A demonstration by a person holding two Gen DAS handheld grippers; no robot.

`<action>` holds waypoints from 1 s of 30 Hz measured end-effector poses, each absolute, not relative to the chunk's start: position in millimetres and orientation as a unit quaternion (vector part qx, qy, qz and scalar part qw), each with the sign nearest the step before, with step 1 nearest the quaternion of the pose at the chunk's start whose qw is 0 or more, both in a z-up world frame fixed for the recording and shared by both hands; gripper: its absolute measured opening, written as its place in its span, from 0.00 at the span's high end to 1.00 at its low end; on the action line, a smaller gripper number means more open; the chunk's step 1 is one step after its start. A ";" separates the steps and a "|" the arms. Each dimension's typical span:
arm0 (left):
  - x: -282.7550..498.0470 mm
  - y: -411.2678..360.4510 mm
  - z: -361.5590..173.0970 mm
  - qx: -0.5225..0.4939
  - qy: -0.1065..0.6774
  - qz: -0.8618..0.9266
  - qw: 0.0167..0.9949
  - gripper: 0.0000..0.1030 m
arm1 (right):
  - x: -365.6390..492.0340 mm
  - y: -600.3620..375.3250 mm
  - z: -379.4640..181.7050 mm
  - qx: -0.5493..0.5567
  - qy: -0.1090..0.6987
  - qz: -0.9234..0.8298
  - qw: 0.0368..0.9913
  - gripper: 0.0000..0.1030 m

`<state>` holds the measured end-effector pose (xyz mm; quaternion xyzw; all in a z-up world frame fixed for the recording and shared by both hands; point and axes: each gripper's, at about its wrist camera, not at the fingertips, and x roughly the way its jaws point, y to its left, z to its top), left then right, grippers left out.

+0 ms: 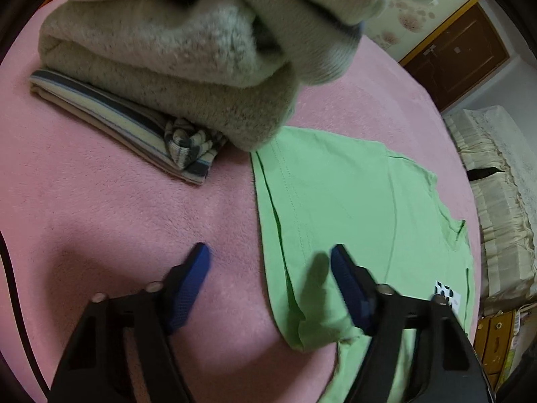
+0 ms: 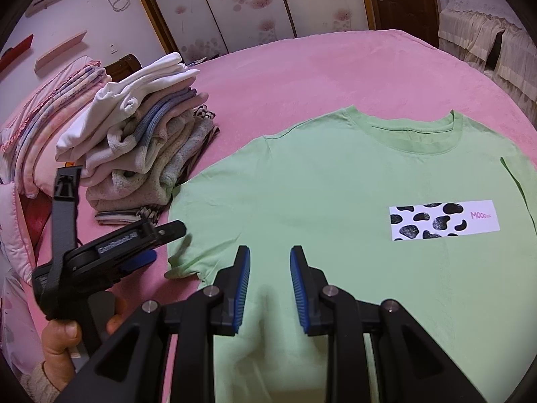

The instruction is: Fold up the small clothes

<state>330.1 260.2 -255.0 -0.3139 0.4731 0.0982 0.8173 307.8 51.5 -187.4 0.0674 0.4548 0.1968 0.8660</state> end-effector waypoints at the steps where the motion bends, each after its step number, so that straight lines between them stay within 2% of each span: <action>1: 333.2 258.9 -256.0 -0.311 0.475 0.096 0.817 0.61 | 308.2 51.3 -187.6 0.068 0.455 0.197 0.866 0.76; 2: 336.3 256.3 -257.1 -0.311 0.479 0.084 0.817 0.70 | 308.3 51.0 -188.3 0.069 0.456 0.198 0.865 0.76; 3: 339.9 252.8 -256.4 -0.316 0.482 0.071 0.814 0.88 | 308.4 50.2 -189.1 0.070 0.456 0.198 0.865 0.76; 7: 347.5 240.0 -251.3 -0.297 0.480 0.079 0.822 0.95 | 308.2 47.2 -192.1 0.070 0.459 0.196 0.864 0.76; 17: 364.6 169.2 -191.5 -0.219 0.420 0.049 0.879 0.97 | 308.3 27.3 -189.4 0.083 0.454 0.194 0.866 0.76; 23: 386.7 97.6 -185.4 -0.149 0.438 0.000 0.887 0.96 | 309.4 1.9 -188.8 0.107 0.453 0.178 0.867 0.76; 26: 388.8 83.1 -192.8 -0.147 0.454 -0.023 0.879 0.84 | 310.2 -9.3 -189.3 0.114 0.455 0.173 0.866 0.76; 27: 383.3 86.4 -194.2 -0.153 0.455 -0.027 0.877 0.76 | 310.2 -12.8 -189.0 0.114 0.455 0.171 0.867 0.76; 30: 372.0 95.9 -193.7 -0.179 0.444 -0.028 0.878 0.75 | 309.7 -22.9 -187.8 0.116 0.453 0.165 0.868 0.76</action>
